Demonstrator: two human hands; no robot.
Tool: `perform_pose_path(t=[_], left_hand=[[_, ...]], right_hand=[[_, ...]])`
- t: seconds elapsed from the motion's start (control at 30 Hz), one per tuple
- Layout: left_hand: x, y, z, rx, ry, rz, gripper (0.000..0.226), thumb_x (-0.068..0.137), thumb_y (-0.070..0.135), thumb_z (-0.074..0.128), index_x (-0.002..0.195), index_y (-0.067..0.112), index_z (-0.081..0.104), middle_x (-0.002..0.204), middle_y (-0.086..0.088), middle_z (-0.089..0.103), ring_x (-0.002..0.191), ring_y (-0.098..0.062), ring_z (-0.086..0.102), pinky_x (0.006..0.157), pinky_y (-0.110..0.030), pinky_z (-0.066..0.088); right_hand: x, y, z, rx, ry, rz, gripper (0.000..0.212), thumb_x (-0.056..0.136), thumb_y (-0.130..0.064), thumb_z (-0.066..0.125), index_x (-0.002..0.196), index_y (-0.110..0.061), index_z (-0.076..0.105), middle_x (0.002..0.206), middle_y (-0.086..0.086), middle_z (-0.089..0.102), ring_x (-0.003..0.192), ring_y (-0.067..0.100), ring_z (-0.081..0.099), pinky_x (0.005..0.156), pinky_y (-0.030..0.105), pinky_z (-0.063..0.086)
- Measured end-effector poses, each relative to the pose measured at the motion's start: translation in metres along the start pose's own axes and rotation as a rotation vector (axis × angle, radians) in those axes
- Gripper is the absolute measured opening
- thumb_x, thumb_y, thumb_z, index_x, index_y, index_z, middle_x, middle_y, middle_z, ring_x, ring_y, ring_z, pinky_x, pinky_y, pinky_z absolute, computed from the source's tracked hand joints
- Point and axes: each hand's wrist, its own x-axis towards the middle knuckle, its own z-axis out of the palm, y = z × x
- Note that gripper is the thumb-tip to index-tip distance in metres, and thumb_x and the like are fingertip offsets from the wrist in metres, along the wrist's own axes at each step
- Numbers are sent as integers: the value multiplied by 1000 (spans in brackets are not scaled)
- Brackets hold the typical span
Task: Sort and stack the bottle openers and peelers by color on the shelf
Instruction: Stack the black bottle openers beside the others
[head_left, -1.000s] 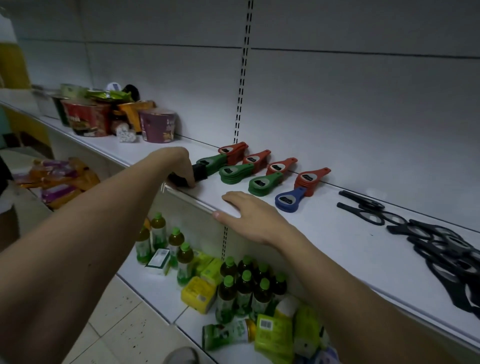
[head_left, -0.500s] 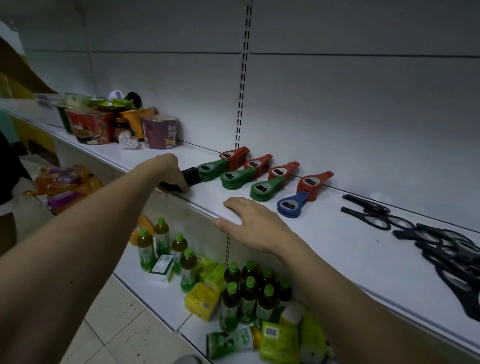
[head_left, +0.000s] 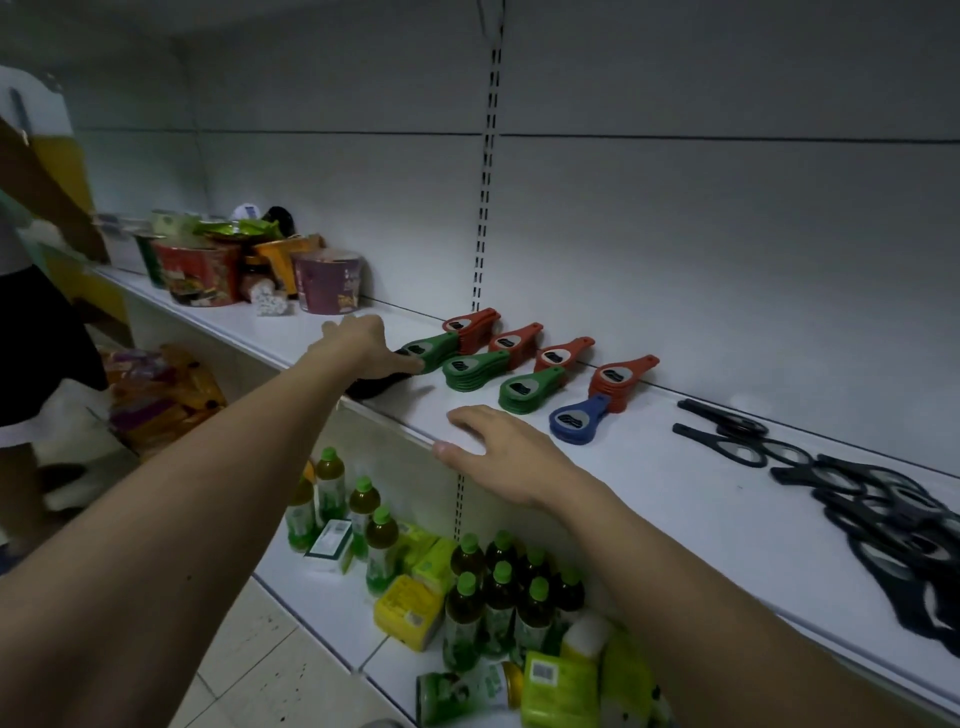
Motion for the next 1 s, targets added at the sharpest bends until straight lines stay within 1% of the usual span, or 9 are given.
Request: perform_pose_path(t=[0.1, 0.2, 0.33, 0.43, 0.6, 0.7, 0.87, 0.93, 1.0], left_hand=[[-27, 46, -12, -134, 238, 165, 70, 84, 63, 63, 136, 17, 50, 140, -14, 49, 128, -36, 41, 99, -51, 41], [-62, 111, -12, -390, 372, 383, 41, 92, 41, 62, 128, 21, 57, 127, -6, 57, 119, -27, 49, 97, -43, 46], [-105, 196, 20, -638, 163, 564, 24, 92, 26, 62, 115, 20, 63, 110, 1, 65, 96, -17, 62, 86, -34, 53], [-130, 250, 57, -570, -67, 601, 28, 89, 26, 63, 115, 18, 64, 113, -6, 68, 100, -23, 64, 89, -33, 51], [-156, 305, 109, -290, -218, 533, 68, 79, 66, 45, 136, 29, 51, 141, -12, 53, 127, -39, 50, 107, -46, 40], [-169, 331, 126, -203, -194, 572, 58, 92, 58, 44, 137, 22, 50, 144, -15, 48, 130, -42, 41, 109, -45, 35], [-190, 361, 125, -225, -61, 605, 36, 95, 43, 46, 119, 22, 62, 126, -7, 62, 123, -31, 48, 96, -39, 43], [-180, 364, 121, -312, -1, 560, 27, 96, 30, 45, 114, 23, 65, 121, -5, 66, 116, -29, 56, 93, -37, 47], [-158, 364, 116, -394, 52, 496, 31, 94, 14, 45, 116, 22, 66, 123, -6, 66, 117, -28, 57, 95, -38, 47]], right_hand=[[-16, -4, -20, 286, 80, 18, 49, 98, -41, 52, 144, -24, 46, 147, -6, 47, 129, 8, 48, 107, 33, 42], [-42, 10, -57, 234, 224, 9, 33, 99, -28, 54, 131, -21, 59, 132, -4, 59, 113, 8, 57, 98, 32, 47], [-105, 55, -119, 41, 368, 102, 22, 96, -20, 56, 113, -19, 69, 114, -1, 66, 99, 14, 61, 92, 30, 47], [-180, 106, -157, -122, 333, 353, 24, 94, -30, 58, 116, -21, 65, 117, 1, 61, 109, 21, 57, 92, 29, 42], [-322, 177, -194, -312, 235, 928, 68, 88, -70, 45, 145, -34, 37, 157, -2, 25, 143, 30, 24, 114, 53, 27], [-372, 205, -190, -261, 165, 1135, 85, 83, -82, 31, 154, -36, 18, 164, -2, 7, 149, 32, 9, 117, 59, 15], [-350, 205, -170, -173, 296, 934, 74, 95, -66, 31, 154, -20, 27, 160, 3, 29, 146, 26, 25, 118, 47, 19], [-331, 203, -168, -143, 249, 850, 68, 96, -65, 31, 150, -23, 33, 157, -1, 34, 144, 23, 29, 117, 48, 21], [-315, 206, -171, -180, 233, 793, 57, 95, -66, 31, 135, -29, 47, 146, -5, 46, 135, 21, 40, 112, 53, 27]])
